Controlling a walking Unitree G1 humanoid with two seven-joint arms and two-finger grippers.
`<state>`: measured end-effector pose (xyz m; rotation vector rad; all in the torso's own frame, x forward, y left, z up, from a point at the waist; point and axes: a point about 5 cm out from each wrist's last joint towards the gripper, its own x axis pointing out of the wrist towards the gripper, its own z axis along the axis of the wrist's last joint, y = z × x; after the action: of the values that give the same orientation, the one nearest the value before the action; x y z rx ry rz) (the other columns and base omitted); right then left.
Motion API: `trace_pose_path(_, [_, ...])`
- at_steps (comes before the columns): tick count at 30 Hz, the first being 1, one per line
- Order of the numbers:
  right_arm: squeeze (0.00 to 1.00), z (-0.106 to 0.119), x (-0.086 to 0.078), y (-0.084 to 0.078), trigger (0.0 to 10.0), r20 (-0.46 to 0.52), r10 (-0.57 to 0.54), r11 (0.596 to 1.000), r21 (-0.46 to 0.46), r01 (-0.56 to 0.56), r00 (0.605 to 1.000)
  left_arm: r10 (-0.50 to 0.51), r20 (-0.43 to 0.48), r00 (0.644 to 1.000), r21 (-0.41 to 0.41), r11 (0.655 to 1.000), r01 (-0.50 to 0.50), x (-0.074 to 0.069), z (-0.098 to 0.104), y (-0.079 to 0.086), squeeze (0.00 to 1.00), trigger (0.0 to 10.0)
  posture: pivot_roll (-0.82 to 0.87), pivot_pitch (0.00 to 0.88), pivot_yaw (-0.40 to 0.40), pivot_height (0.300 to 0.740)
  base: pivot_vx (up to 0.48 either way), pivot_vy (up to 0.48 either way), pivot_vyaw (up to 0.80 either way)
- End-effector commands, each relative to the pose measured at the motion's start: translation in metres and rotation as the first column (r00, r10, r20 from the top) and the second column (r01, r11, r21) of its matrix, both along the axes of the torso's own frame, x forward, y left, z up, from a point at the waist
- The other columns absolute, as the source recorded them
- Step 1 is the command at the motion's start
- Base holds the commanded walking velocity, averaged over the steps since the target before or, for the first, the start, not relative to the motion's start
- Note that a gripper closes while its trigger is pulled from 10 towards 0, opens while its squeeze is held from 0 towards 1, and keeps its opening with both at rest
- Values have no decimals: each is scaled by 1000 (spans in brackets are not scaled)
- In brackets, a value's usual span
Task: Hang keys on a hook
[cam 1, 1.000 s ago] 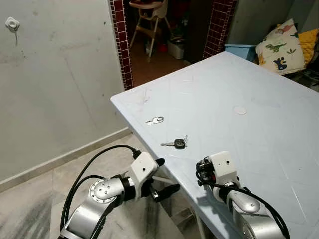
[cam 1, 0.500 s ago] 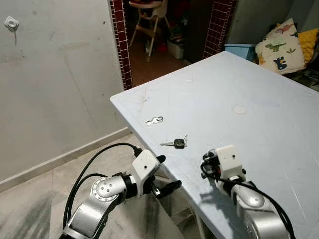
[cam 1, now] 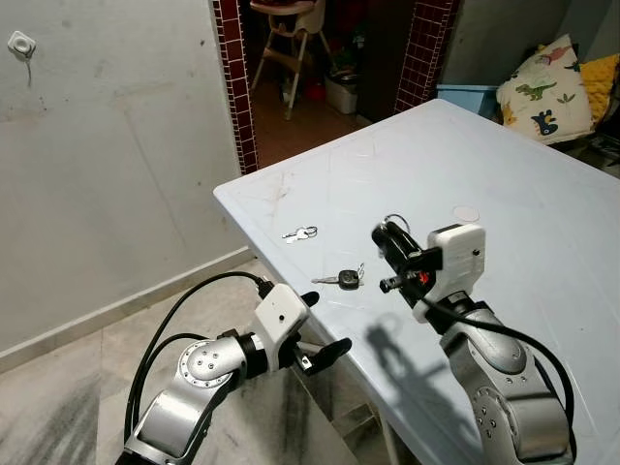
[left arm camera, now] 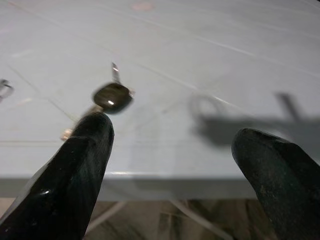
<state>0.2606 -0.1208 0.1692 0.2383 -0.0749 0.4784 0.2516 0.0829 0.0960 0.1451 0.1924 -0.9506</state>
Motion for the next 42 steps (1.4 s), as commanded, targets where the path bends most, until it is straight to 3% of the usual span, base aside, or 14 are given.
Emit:
trace_pose_path(1, [0,7,-3,-1,10000,0,30,996,88,-30,1000,35,30,999,1,999,-35,6,4,4,0,10000,27,0,-10,740,0,0,0])
trace_pose_path(6, [0,1,-5,-4,10000,-11,14,998,62,-13,1000,162,83,983,-3,987,-162,14,9,15,0,10000,33,0,-9,740,0,0,0])
trace_pose_path(10, [0,-5,-7,-7,10000,-39,-1,998,58,3,999,329,133,935,-14,944,-330,18,12,33,0,10000,47,0,-7,740,0,0,0])
trace_pose_path(14, [0,-7,-8,-8,10000,-32,-16,999,49,18,999,388,179,904,-14,920,-392,17,15,41,0,10000,48,0,-6,740,0,0,0])
trace_pose_path(25, [0,-14,-6,-7,10000,-42,-48,998,34,50,998,506,247,826,-11,854,-520,12,19,55,0,10000,72,0,-6,740,0,0,755])
trace_pose_path(42, [0,-19,-3,-14,10000,-60,-150,988,29,152,987,539,126,833,-40,842,-538,17,17,56,0,10000,69,0,3,740,0,44,675])
